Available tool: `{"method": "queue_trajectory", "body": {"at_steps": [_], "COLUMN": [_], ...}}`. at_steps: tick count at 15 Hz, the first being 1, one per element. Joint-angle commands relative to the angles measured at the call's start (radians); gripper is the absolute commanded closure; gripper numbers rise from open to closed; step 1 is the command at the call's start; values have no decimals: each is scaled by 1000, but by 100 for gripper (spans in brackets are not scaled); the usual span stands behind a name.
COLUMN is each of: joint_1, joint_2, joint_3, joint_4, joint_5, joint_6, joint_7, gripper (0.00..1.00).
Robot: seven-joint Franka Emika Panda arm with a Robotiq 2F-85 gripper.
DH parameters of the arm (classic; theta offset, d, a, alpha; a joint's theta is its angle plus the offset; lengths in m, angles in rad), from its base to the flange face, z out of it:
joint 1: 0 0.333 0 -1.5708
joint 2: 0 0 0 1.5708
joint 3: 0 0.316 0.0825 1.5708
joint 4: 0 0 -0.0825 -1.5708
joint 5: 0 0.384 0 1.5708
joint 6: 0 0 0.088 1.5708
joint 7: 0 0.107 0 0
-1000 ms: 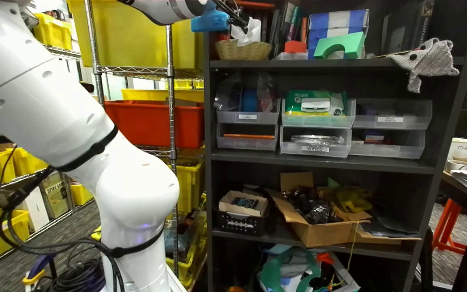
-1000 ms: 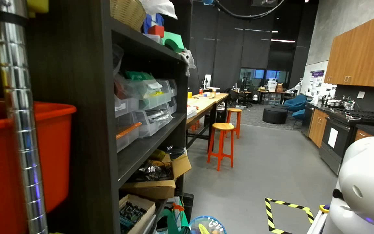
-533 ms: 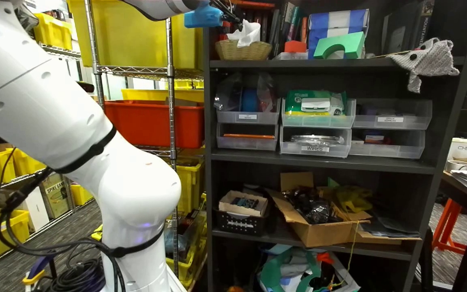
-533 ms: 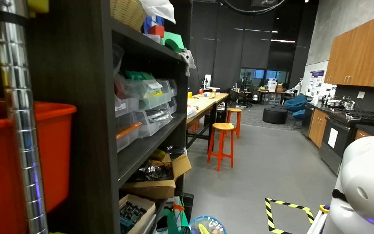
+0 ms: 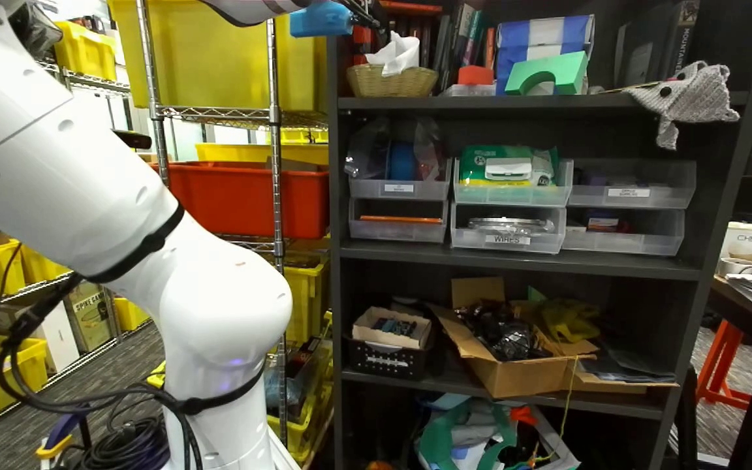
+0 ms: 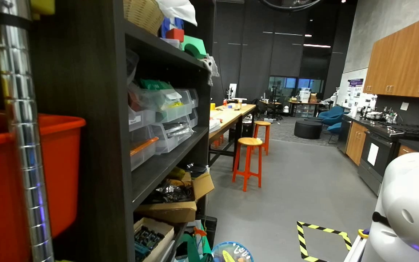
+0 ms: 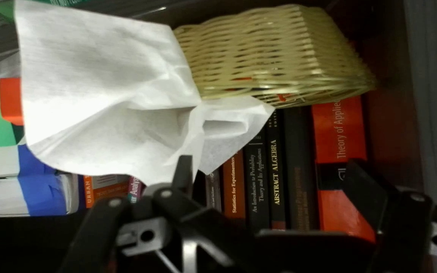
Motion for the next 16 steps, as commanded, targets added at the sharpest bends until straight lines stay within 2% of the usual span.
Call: {"method": "queue_trajectory", "body": {"at_steps": [1,5,9,16], "joint_1": [45,93,109,172], "joint_2": [-27,-58,-64,-27], "joint_3": [-49,-112,-191,-357], "joint_4": [-10,-28,-43,-70], "joint_5": [-10,19,55,198], "joint_6": [-15,-7,-28,-145], "joint_7": [11,-9,-8,-78], "gripper": [0,0,0,0]}}
